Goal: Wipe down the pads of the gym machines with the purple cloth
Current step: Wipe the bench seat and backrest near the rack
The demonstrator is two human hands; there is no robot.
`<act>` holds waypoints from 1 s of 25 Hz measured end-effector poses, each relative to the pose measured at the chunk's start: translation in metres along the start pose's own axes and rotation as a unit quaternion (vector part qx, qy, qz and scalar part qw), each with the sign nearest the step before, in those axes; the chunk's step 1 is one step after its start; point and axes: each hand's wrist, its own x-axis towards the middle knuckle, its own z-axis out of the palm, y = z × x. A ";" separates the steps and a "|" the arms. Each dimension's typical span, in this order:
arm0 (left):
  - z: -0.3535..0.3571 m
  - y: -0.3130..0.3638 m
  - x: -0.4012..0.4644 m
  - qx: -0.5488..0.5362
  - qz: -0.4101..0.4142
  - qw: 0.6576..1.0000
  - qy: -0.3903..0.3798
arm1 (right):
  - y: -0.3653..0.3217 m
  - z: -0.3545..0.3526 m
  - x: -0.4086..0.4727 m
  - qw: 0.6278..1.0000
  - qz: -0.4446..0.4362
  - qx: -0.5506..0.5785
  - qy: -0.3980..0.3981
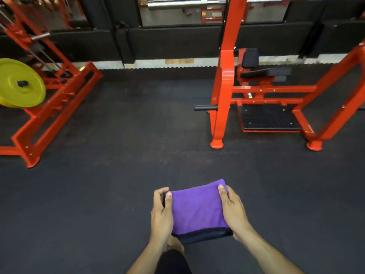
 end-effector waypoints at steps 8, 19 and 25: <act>-0.058 -0.011 0.239 0.285 0.014 0.943 -0.172 | -0.098 0.059 0.183 0.967 -0.056 -0.246 0.032; -0.150 0.054 0.518 0.437 0.054 0.886 -0.147 | -0.173 0.205 0.413 0.930 -0.105 -0.347 0.053; -0.214 0.069 0.673 0.344 0.004 0.921 -0.183 | -0.198 0.313 0.537 0.930 -0.114 -0.349 0.010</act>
